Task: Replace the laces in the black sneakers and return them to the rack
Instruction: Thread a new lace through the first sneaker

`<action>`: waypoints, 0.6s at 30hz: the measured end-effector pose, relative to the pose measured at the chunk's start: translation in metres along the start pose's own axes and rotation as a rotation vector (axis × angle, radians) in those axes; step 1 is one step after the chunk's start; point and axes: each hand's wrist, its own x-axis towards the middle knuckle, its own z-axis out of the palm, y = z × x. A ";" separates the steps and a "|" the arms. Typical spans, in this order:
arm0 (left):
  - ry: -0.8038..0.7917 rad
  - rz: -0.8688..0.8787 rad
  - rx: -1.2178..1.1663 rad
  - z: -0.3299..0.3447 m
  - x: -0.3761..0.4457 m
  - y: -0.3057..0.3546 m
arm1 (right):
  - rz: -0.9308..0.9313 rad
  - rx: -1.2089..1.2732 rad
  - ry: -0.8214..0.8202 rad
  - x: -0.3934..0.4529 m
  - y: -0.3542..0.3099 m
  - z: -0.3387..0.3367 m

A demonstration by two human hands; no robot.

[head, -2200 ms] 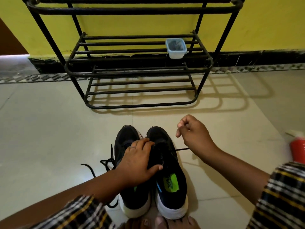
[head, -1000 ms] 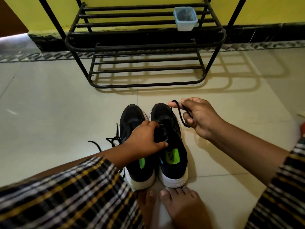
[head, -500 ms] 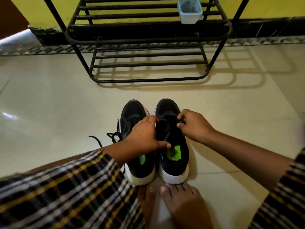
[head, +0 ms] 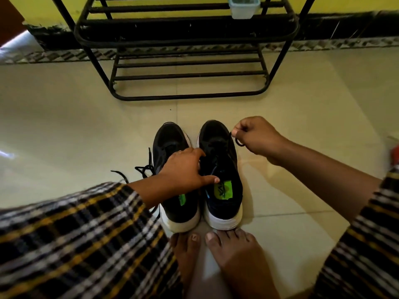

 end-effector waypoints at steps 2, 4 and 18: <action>0.007 0.009 0.013 0.001 0.000 -0.001 | 0.005 0.100 -0.012 -0.001 -0.007 -0.004; 0.006 0.013 0.028 0.002 0.000 -0.002 | 0.042 0.257 -0.058 -0.002 -0.013 -0.008; -0.019 0.024 0.079 -0.002 0.000 0.001 | -0.008 0.235 0.101 0.000 -0.024 -0.025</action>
